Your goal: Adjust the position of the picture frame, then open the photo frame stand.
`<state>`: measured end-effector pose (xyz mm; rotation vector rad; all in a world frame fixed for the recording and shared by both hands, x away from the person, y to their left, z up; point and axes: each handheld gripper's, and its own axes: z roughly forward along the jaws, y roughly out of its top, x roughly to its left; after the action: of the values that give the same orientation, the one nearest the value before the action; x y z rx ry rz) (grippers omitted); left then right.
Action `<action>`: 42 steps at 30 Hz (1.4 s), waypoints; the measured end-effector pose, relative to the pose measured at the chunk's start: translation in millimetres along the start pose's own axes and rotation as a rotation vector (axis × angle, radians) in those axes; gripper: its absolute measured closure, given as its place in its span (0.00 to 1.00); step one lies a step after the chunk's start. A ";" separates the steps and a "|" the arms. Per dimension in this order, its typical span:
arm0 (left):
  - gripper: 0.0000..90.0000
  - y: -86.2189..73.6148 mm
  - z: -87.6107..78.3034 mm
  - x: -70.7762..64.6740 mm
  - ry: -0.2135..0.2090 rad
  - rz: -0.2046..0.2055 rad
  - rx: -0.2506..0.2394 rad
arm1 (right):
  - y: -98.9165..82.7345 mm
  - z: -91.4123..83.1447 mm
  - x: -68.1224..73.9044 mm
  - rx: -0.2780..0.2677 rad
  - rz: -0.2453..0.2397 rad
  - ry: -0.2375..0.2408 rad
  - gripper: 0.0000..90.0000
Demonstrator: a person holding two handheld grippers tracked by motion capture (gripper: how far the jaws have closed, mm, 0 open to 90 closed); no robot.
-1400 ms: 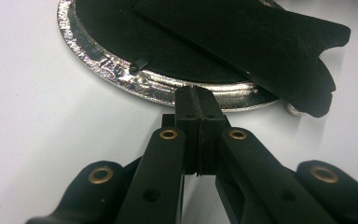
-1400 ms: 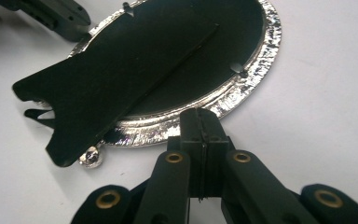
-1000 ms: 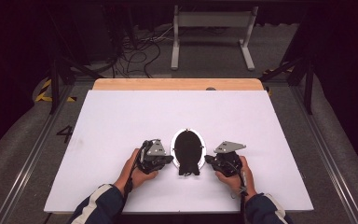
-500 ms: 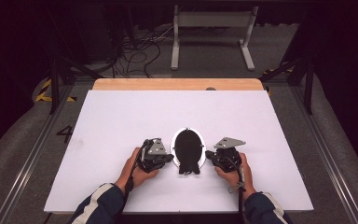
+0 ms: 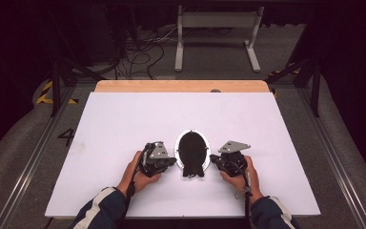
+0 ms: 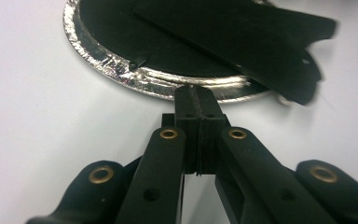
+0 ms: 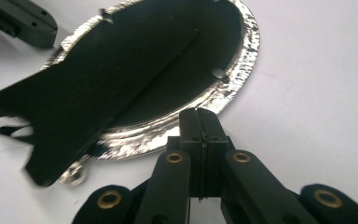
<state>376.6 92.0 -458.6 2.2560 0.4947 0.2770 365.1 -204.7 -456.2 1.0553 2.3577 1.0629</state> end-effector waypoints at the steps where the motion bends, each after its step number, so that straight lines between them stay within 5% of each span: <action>1: 1.00 0.0 0.0 0.0 0.000 0.000 0.000 | 0.0 0.0 0.0 0.000 0.000 0.000 1.00; 5: 1.00 -13.8 -36.8 2.9 0.014 -0.027 -0.120 | -3.6 -18.5 -0.9 -0.035 -0.016 0.039 1.00; 12: 0.97 -44.4 -90.4 6.5 0.051 -0.079 -0.225 | -9.3 -46.3 0.2 -0.070 -0.047 0.054 1.00; 22: 0.85 -90.6 -124.4 14.3 0.157 -0.105 -0.168 | -7.7 -51.4 3.8 -0.060 -0.032 0.064 0.92; 24: 0.83 -99.1 -130.8 13.3 0.171 -0.115 -0.170 | -8.8 -52.7 1.7 -0.066 0.016 0.089 0.93; 33: 0.70 -115.6 -141.1 2.9 0.178 -0.128 -0.162 | -17.0 -48.7 9.1 -0.008 -0.001 0.112 0.86; 42: 0.54 -115.2 -137.6 4.0 0.192 -0.132 -0.149 | -17.4 -38.6 13.3 0.031 -0.013 0.150 0.83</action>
<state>302.1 255.3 -453.7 2.0524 0.6971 0.4505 325.8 -221.5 -444.0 1.0010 2.5019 1.1411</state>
